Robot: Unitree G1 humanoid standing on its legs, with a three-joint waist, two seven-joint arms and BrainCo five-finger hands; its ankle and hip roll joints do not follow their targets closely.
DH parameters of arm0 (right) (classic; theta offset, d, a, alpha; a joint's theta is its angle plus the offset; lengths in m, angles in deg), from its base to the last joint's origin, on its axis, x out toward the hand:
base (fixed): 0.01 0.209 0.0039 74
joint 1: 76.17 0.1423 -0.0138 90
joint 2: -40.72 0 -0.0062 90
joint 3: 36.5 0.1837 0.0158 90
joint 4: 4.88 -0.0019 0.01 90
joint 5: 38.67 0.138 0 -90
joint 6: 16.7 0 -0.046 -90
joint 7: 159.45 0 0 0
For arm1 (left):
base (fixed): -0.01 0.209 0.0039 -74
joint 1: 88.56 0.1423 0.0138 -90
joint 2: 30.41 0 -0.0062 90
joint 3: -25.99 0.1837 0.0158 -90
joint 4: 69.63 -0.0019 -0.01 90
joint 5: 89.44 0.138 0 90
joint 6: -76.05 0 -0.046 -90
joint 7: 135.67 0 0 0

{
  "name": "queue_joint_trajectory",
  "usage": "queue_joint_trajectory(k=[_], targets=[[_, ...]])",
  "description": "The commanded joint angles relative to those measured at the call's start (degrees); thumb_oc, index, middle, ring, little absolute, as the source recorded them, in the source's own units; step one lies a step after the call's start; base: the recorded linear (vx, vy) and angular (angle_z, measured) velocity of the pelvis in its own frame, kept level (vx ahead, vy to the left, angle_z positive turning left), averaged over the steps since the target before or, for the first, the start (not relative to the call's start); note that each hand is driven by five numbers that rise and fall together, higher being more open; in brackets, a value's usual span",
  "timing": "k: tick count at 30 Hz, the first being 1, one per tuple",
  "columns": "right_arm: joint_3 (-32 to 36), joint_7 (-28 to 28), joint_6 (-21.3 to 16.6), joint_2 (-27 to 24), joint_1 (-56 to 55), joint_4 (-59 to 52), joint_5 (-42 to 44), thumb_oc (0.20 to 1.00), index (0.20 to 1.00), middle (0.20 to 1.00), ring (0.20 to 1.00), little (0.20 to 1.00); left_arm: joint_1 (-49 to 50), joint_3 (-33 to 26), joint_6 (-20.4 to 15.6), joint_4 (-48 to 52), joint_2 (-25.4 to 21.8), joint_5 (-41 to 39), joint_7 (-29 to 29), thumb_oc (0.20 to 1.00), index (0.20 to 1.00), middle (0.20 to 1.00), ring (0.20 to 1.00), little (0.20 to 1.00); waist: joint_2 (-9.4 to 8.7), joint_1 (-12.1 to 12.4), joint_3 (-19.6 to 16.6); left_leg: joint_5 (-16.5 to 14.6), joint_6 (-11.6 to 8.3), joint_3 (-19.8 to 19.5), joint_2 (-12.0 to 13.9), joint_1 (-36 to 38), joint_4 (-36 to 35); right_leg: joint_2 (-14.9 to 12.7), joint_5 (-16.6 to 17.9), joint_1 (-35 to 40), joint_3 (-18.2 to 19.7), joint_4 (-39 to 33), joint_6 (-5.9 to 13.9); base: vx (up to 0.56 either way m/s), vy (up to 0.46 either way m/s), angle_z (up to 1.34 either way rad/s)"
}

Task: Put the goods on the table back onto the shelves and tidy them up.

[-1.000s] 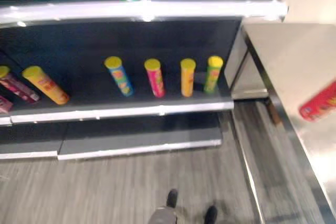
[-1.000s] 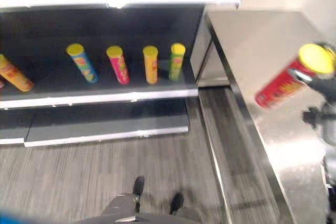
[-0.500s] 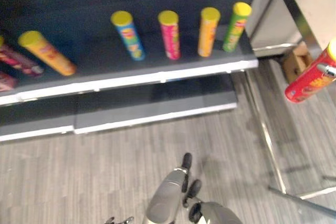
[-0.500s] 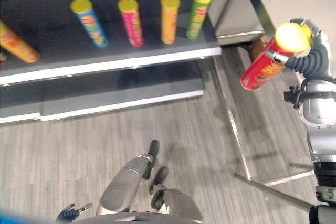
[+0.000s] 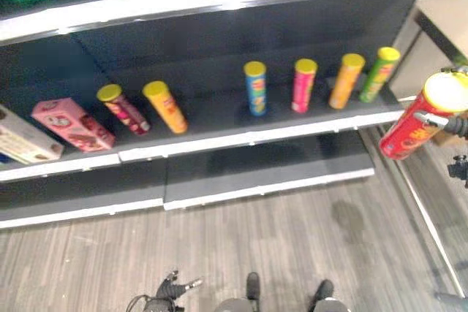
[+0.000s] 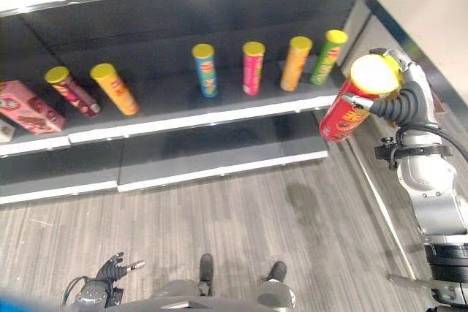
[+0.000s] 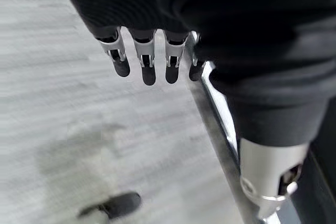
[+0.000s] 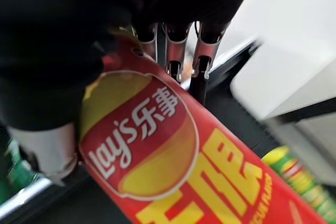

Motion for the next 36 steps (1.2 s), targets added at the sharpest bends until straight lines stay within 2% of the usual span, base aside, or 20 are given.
queue_joint_trajectory(k=[1,2,3,4,5,8,11,13,17,20,25,27,28,29,30,36], targets=[[-0.15,-0.25,-2.38,-0.74,5.77,-3.23,-0.88,0.2,0.2,0.2,0.2,0.2,-0.98,-0.49,-0.22,-1.91,-5.03,2.0,1.69,1.0,1.0,1.0,1.0,1.0,-1.54,1.25,1.54,-7.63,-2.03,-0.27,3.22,1.98,0.31,0.42,-5.66,1.55,6.32,9.44,0.48,0.02,0.389,0.59],[-0.74,0.97,-2.67,-0.73,4.74,-4.51,-0.9,0.2,0.2,0.2,0.2,0.2,-1.68,-1.5,-0.38,-3.52,-5.06,1.79,1.66,1.0,1.0,1.0,1.0,1.0,-1.61,-0.3,2.72,-7.22,-1.21,-1.16,2.44,2.5,0.31,3.29,-6.72,-3.13,13.35,14.1,-1.06,0.0,0.279,0.53],[-0.96,1.27,-2.89,-0.69,4.54,-5.12,-0.64,0.2,0.2,0.2,0.2,0.2,-2.01,-1.74,-0.51,-4.31,-5.12,1.75,1.6,1.0,1.0,1.0,1.0,1.0,-1.48,-0.35,2.75,-6.99,-1.36,-1.34,2.33,2.33,0.31,4.91,-7.8,-3.78,15.33,12.55,-0.98,-0.03,0.183,0.25],[-1.12,1.51,-3.0,-0.56,4.68,-5.54,-0.4,0.2,0.2,0.2,0.2,0.2,-2.58,-1.72,-0.68,-4.95,-5.04,1.94,1.52,1.0,1.0,1.0,1.0,1.0,-1.19,-0.42,2.87,-6.79,-1.56,-1.64,2.46,2.08,0.31,6.21,-8.52,-3.94,16.21,9.44,-1.01,0.02,0.02,0.41],[-1.59,1.83,-3.19,-0.35,5.02,-5.88,0.1,0.2,0.2,0.2,0.2,0.2,-3.46,-1.48,-0.94,-5.8,-5.26,2.38,1.56,1.0,1.0,1.0,1.0,1.0,-1.3,-0.63,3.1,-6.6,-1.9,-2.39,2.32,1.92,0.31,7.63,-7.5,-3.61,17.8,2.71,-0.02,0.01,-0.021,0.36],[-2.54,1.94,-3.45,0.96,4.99,-6.24,0.63,0.2,0.2,0.2,0.2,0.2,-4.57,-2.03,-0.84,-7.01,-5.57,3.04,1.8,1.0,1.0,1.0,1.0,1.0,-1.79,-1.15,3.56,-6.25,-2.04,-2.48,2.4,1.92,0.31,9.66,-3.43,-5.6,22.5,-6.62,2.32,0.03,-0.067,0.13],[-3.12,2.5,-3.69,1.98,3.49,-6.72,0.86,0.2,0.2,0.2,0.2,0.2,-4.82,-2.47,-0.76,-7.83,-5.97,4.34,1.99,1.0,1.0,1.0,1.0,1.0,-3.1,-1.67,3.51,-6.76,-2.23,-2.39,2.2,2.98,0.31,10.74,-2.47,-5.74,26.06,-11.36,3.16,0.11,-0.127,0.15],[-2.19,3.51,-3.71,3.04,0.98,-7.32,1.32,0.2,0.2,0.2,0.2,0.2,-3.99,-2.96,-0.75,-8.51,-5.71,5.22,2.34,1.0,1.0,1.0,1.0,1.0,-4.4,-2.32,1.75,-7.47,-2.57,-3.95,2.01,4.13,0.31,11.33,-0.79,-3.77,28.34,-11.36,3.65,0.3,-0.308,0.61],[-6.25,5.03,-4.21,3.58,1.56,-7.65,0.81,0.2,0.2,0.2,0.2,0.2,-3.13,-2.11,-1.0,-7.76,-4.57,4.71,2.44,1.0,1.0,1.0,1.0,1.0,-4.56,-1.86,0.18,-7.35,-4.01,-5.62,4.67,4.96,0.31,12.86,-2.91,-1.08,25.36,-11.36,2.06,0.24,-0.314,0.77],[-10.25,6.11,-3.83,3.28,4.39,-8.14,0.14,0.2,0.2,0.2,0.2,0.2,-6.34,0.57,-0.69,-5.03,-3.33,3.69,2.41,1.0,1.0,1.0,1.0,1.0,-4.42,-2.13,-0.19,-7.24,-4.99,-6.39,6.13,4.88,0.31,13.93,-4.48,-0.24,24.15,-11.36,1.02,0.14,-0.213,0.28],[-15.28,6.27,-3.78,2.34,7.28,-7.41,-0.89,0.2,0.2,0.2,0.2,0.2,-6.07,2.39,-0.21,-3.94,-1.98,2.19,2.59,1.0,1.0,1.0,1.0,1.0,-4.05,-0.87,0.11,-6.72,-7.73,-7.96,8.95,4.31,0.31,15.67,-7.44,1.84,20.32,-11.36,-0.75,0.14,-0.262,0.52],[-14.9,5.81,-3.73,2.25,7.0,-6.28,-1.07,0.2,0.2,0.2,0.2,0.2,-5.26,2.59,-0.23,-3.64,-1.86,2.3,2.24,1.0,1.0,1.0,1.0,1.0,-3.53,-0.75,0.55,-6.22,-8.54,-7.08,9.47,3.46,0.31,15.39,-8.52,2.59,17.54,-11.36,-0.9,0.07,-0.171,0.39],[-14.4,5.36,-3.53,1.84,6.94,-5.69,-1.38,0.2,0.2,0.2,0.2,0.2,-5.19,2.93,-0.19,-3.21,-1.72,2.5,2.16,1.0,1.0,1.0,1.0,1.0,-3.24,-0.84,1.52,-5.23,-8.81,-4.5,9.69,2.46,0.31,14.83,-8.91,2.85,15.99,-11.36,-0.84,-0.01,-0.047,0.55],[-14.38,5.35,-3.54,1.84,6.96,-5.67,-1.38,0.2,0.2,0.2,0.2,0.2,-5.22,2.93,-0.18,-3.21,-1.73,2.5,2.16,1.0,1.0,1.0,1.0,1.0,-3.3,-0.97,1.47,-5.09,-8.75,-4.65,9.56,2.29,0.31,14.7,-8.86,2.75,15.86,-11.36,-0.8,-0.05,-0.006,0.8],[-14.55,4.8,-2.97,1.63,7.4,-5.07,-2.26,0.2,0.2,0.2,0.2,0.2,-4.98,3.3,-0.09,-2.69,-1.48,2.62,1.94,1.0,1.0,1.0,1.0,1.0,-2.7,-1.28,2.23,-4.59,-8.59,0.21,9.53,0.71,0.86,14.07,-9.08,2.8,14.4,-11.36,-0.69,-0.03,0.016,0.97],[-19.7,4.08,-2.0,2.52,12.42,-2.64,-6.09,0.2,0.2,0.2,0.2,0.2,-4.96,3.47,0.13,-2.55,-1.59,2.54,2.13,1.0,1.0,1.0,1.0,1.0,-1.38,-0.52,2.53,-4.16,-8.19,0.48,9.39,-0.6,0.31,14.25,-8.77,1.38,15.07,-11.36,-0.84,0.03,0.001,0.26]])
